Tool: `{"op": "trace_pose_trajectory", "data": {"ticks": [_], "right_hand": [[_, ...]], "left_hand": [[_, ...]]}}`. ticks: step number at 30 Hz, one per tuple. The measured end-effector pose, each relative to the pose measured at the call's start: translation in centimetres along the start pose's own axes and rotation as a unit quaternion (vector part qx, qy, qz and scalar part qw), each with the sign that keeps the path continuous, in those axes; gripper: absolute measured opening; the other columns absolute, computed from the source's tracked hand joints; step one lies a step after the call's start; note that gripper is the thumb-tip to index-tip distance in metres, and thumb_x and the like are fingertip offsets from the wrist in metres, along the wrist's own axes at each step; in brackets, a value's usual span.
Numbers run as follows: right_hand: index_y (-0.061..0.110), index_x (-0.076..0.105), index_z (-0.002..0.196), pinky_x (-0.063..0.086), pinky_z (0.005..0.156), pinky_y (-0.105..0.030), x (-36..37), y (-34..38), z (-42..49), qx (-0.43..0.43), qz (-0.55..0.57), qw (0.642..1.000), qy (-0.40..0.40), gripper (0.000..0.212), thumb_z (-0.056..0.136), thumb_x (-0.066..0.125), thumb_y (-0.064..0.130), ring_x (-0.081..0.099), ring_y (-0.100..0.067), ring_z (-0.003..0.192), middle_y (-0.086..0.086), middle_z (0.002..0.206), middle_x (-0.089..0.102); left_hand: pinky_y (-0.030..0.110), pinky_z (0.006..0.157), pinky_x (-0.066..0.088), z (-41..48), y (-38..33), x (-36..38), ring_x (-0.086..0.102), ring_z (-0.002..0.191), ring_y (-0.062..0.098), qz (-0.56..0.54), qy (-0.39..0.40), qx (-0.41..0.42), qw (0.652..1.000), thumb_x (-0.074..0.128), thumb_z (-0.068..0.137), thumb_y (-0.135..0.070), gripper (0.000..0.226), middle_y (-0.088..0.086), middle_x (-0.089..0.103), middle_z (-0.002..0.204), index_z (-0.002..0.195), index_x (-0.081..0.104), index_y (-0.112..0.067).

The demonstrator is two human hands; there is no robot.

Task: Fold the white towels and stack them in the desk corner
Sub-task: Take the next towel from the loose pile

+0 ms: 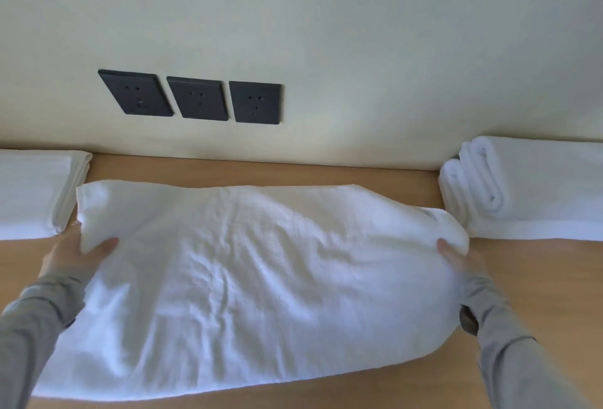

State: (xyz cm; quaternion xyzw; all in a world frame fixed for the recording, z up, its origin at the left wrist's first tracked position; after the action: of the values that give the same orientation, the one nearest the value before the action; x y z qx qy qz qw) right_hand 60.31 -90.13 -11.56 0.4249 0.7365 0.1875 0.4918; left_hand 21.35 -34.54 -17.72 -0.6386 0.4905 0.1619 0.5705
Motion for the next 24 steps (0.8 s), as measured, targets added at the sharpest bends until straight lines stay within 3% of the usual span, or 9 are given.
{"op": "trace_pose_trajectory", "data": {"ticks": [3, 6, 8, 12, 14, 17, 21, 24], "right_hand": [[-0.004, 0.053, 0.120, 0.041, 0.080, -0.041, -2.0, -1.8, -0.3, 0.013, -0.066, 0.996, -0.052, 0.052, 0.084, 0.067, 0.031, 0.055, -0.037, 0.093, -0.023, 0.110, 0.059], [-0.001, 0.031, 0.140, 0.033, 0.100, -0.043, -1.4, -3.5, -1.5, 0.065, -0.212, 0.975, -0.024, 0.065, 0.088, 0.061, 0.025, 0.037, -0.040, 0.129, -0.025, 0.143, 0.037], [0.001, 0.019, 0.146, 0.019, 0.112, -0.045, 0.0, -2.9, -2.8, 0.026, -0.289, 0.957, -0.022, 0.076, 0.087, 0.062, 0.024, 0.021, -0.036, 0.139, -0.021, 0.151, 0.022], [0.010, 0.020, 0.147, 0.015, 0.112, -0.051, 5.7, 1.1, -8.4, -0.135, -0.385, 0.907, -0.107, 0.075, 0.084, 0.062, 0.020, 0.014, -0.031, 0.141, -0.015, 0.154, 0.018], [0.010, 0.025, 0.146, 0.018, 0.112, -0.046, 10.3, 3.1, -10.9, -0.216, -0.409, 0.884, -0.065, 0.070, 0.086, 0.060, 0.019, 0.015, -0.028, 0.143, -0.012, 0.154, 0.021], [0.016, 0.030, 0.143, 0.023, 0.110, -0.034, 17.9, 5.9, -14.7, -0.292, -0.415, 0.860, 0.055, 0.060, 0.089, 0.055, 0.025, 0.022, -0.021, 0.140, -0.004, 0.149, 0.030], [0.017, 0.045, 0.133, 0.030, 0.105, -0.029, 27.5, 9.1, -20.7, -0.367, -0.298, 0.854, 0.215, 0.041, 0.093, 0.051, 0.023, 0.036, -0.017, 0.129, -0.001, 0.136, 0.043], [0.012, 0.058, 0.117, 0.041, 0.081, -0.010, 32.9, 12.3, -24.7, -0.323, -0.164, 0.886, 0.289, 0.029, 0.092, 0.054, 0.026, 0.054, -0.015, 0.099, 0.001, 0.112, 0.057]], "left_hand": [[0.051, 0.083, 0.047, -3.0, -3.1, -0.6, 0.058, 0.092, 0.045, 0.020, -0.001, -0.006, 1.000, 0.052, 0.050, -0.072, 0.087, 0.023, 0.064, 0.101, 0.113, 0.057, -0.013], [0.048, 0.090, 0.043, -4.5, -4.8, 0.3, 0.054, 0.103, 0.046, 0.012, 0.029, -0.020, 0.999, 0.058, 0.049, -0.063, 0.097, 0.025, 0.060, 0.114, 0.127, 0.050, -0.006], [0.048, 0.096, 0.039, -4.6, -4.9, 1.0, 0.049, 0.113, 0.047, -0.009, 0.035, -0.045, 0.998, 0.060, 0.053, -0.058, 0.101, 0.026, 0.052, 0.128, 0.137, 0.039, -0.006], [0.046, 0.096, 0.037, -3.6, -4.0, 1.1, 0.047, 0.116, 0.046, -0.036, 0.037, -0.066, 0.996, 0.069, 0.079, -0.045, 0.080, 0.024, 0.049, 0.132, 0.140, 0.034, -0.008], [0.043, 0.093, 0.040, -3.1, -3.6, 0.8, 0.052, 0.111, 0.042, -0.066, 0.032, -0.060, 0.996, 0.069, 0.081, -0.039, 0.066, 0.021, 0.055, 0.126, 0.133, 0.043, -0.008], [0.041, 0.084, 0.048, -2.3, -3.6, 0.0, 0.059, 0.094, 0.033, -0.207, 0.023, -0.067, 0.976, 0.070, 0.082, -0.027, 0.045, 0.018, 0.062, 0.113, 0.120, 0.055, -0.007], [0.030, 0.071, 0.048, -2.2, -4.4, -0.9, 0.059, 0.080, 0.025, -0.308, 0.024, -0.052, 0.950, 0.067, 0.081, -0.004, 0.026, 0.009, 0.065, 0.092, 0.107, 0.064, -0.010], [0.020, 0.061, 0.047, -3.6, -5.2, -1.0, 0.060, 0.071, 0.019, -0.289, 0.039, -0.027, 0.956, 0.069, 0.077, -0.002, 0.023, -0.001, 0.066, 0.078, 0.082, 0.067, -0.024]]}}
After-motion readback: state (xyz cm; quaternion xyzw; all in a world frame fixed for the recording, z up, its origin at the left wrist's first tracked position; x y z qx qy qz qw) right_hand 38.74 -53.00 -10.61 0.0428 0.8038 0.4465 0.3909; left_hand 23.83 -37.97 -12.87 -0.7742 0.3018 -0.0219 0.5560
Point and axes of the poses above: each hand's wrist, its own z-axis towards the middle knuckle, its own x-axis out of the palm, y = z × x, the point moved 2 cm from there along z, towards the middle knuckle
